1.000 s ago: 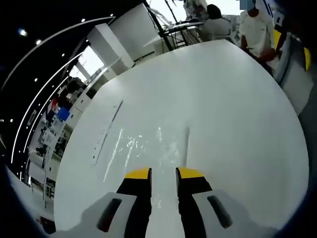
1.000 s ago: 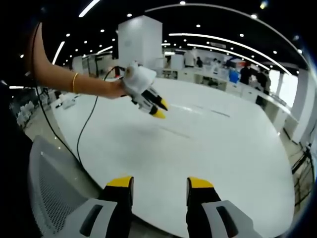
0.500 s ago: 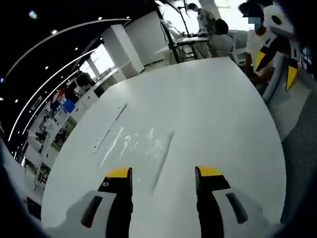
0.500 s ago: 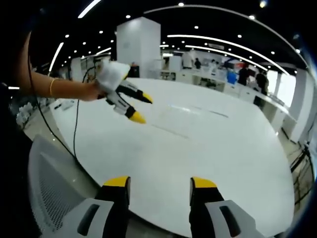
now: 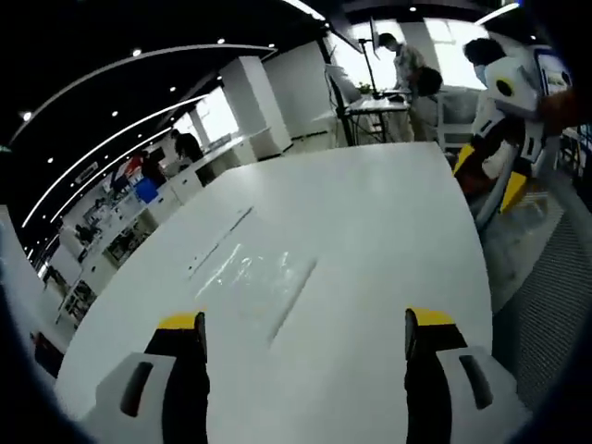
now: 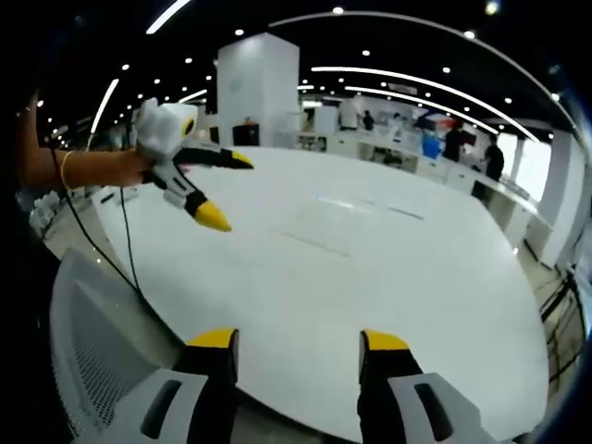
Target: Open the resealable bag by pulling the two sides of the seal apart until the entire bag opening is separated and visibly accessible.
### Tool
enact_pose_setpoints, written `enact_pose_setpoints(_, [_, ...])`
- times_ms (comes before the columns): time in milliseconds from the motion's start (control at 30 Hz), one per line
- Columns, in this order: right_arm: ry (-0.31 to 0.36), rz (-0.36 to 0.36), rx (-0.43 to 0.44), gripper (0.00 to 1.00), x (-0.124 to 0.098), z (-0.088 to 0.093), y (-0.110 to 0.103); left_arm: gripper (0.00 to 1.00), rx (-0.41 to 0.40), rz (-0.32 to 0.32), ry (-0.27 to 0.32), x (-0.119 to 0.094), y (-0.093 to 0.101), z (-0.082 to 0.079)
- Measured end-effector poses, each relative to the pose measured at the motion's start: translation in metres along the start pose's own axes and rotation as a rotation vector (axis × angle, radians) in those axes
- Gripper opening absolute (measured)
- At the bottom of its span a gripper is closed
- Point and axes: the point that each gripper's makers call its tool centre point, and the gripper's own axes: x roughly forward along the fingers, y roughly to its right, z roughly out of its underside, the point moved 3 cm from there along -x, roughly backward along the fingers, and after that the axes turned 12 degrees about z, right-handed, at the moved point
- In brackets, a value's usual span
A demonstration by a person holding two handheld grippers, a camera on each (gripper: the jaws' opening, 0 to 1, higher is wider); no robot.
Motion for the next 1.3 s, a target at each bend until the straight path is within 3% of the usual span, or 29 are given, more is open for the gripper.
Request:
enact_pose_setpoints(133, [-0.003, -0.002, -0.003, 0.50, -0.001, 0.003, -0.003, 0.87, -0.020, -0.003, 0.008, -0.012, 0.018, 0.007])
enact_pose_setpoints(200, [-0.005, -0.003, -0.003, 0.50, -0.002, 0.005, -0.004, 0.88, -0.035, -0.023, 0.002, -0.016, 0.024, 0.013])
enact_pose_setpoints(233, [-0.004, -0.002, -0.001, 0.50, -0.003, 0.006, -0.004, 0.88, -0.037, -0.068, 0.007, -0.021, 0.025, 0.017])
enact_pose_setpoints(467, [-0.006, 0.002, 0.000, 0.50, -0.005, 0.009, -0.005, 0.89, -0.105, -0.079, 0.035, -0.033, 0.048, 0.029])
enact_pose_setpoints(667, [-0.002, 0.009, -0.004, 0.50, -0.006, 0.013, -0.004, 0.92, -0.276, -0.104, 0.206, -0.046, 0.060, 0.024])
enact_pose_setpoints(900, [0.024, 0.027, 0.012, 0.61, -0.005, 0.014, -0.002, 1.00, -0.343, -0.105, 0.232, -0.055, 0.077, 0.036])
enact_pose_setpoints(1033, [0.070, 0.042, 0.020, 0.68, -0.003, 0.007, 0.000, 1.00, -0.372, -0.101, 0.245, -0.059, 0.084, 0.041])
enact_pose_setpoints(1133, [0.145, 0.050, 0.041, 0.73, -0.002, -0.005, 0.002, 1.00, -0.389, -0.119, 0.267, -0.063, 0.084, 0.045])
enact_pose_setpoints(1200, [0.185, 0.048, 0.053, 0.74, -0.002, -0.011, 0.001, 1.00, -0.429, -0.130, 0.314, -0.065, 0.085, 0.044])
enact_pose_setpoints(1300, [0.204, 0.046, 0.053, 0.75, -0.001, -0.013, 0.001, 1.00, -0.455, -0.137, 0.333, -0.066, 0.087, 0.047])
